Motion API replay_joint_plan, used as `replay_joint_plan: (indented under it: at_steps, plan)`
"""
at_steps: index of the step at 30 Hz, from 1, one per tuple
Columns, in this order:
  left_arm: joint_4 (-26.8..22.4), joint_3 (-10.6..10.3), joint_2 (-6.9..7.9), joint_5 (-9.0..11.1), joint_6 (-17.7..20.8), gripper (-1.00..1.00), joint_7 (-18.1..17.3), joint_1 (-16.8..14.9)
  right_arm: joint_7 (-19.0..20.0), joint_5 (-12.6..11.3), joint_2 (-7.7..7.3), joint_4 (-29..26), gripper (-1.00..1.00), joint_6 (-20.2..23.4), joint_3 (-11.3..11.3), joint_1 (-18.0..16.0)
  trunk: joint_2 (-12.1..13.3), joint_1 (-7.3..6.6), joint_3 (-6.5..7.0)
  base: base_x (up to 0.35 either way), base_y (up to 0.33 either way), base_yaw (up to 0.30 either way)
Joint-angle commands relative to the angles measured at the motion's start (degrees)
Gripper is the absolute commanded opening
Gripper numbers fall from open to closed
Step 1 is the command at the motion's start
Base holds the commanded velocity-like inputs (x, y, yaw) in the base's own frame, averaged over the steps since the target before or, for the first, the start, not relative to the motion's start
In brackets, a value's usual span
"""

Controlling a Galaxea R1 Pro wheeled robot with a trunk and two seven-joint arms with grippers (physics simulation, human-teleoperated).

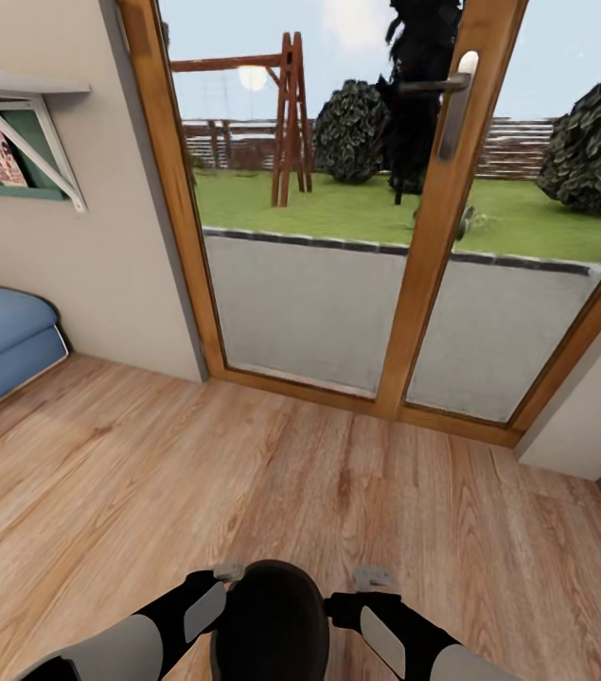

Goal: Place each of the two pumpkins and all three candles from the living room inside a cabinet in the living room (use any cabinet), then make sure every cabinet is closed, and position the cauldron so it is next to a table in the living room.

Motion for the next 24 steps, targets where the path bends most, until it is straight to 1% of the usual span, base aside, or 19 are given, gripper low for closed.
replay_joint_plan:
  at_steps: [1,9,13,16,24]
  plan:
    - [0.0,0.0,0.01,0.0,0.0,1.0,0.0,0.0,0.0,0.1,-0.02,0.0,1.0,-0.1,0.0,0.0,-0.4,0.23,-0.18,0.0,0.0,0.0]
    - [-0.1,0.1,0.04,0.0,-0.1,1.0,0.0,0.0,0.4,0.3,0.19,-0.4,1.0,-0.2,0.4,0.0,-3.6,1.98,-1.62,0.0,0.0,0.0]
    - [-0.1,0.1,0.03,0.0,-0.1,1.0,0.0,0.0,0.6,0.9,0.38,-0.5,1.0,-0.2,0.4,0.0,-5.2,2.86,-2.34,0.0,0.0,0.0]
    - [-0.1,0.1,0.03,0.0,-0.1,1.0,0.0,0.0,0.7,1.9,0.43,-0.5,1.0,-0.2,0.4,0.1,-6.4,3.52,-2.88,0.0,0.0,0.0]
    - [-0.1,0.1,0.02,0.1,-0.1,1.0,0.0,0.0,0.4,2.2,0.45,-0.5,1.0,-0.2,0.4,0.1,-9.6,5.28,-4.31,0.0,0.0,0.0]
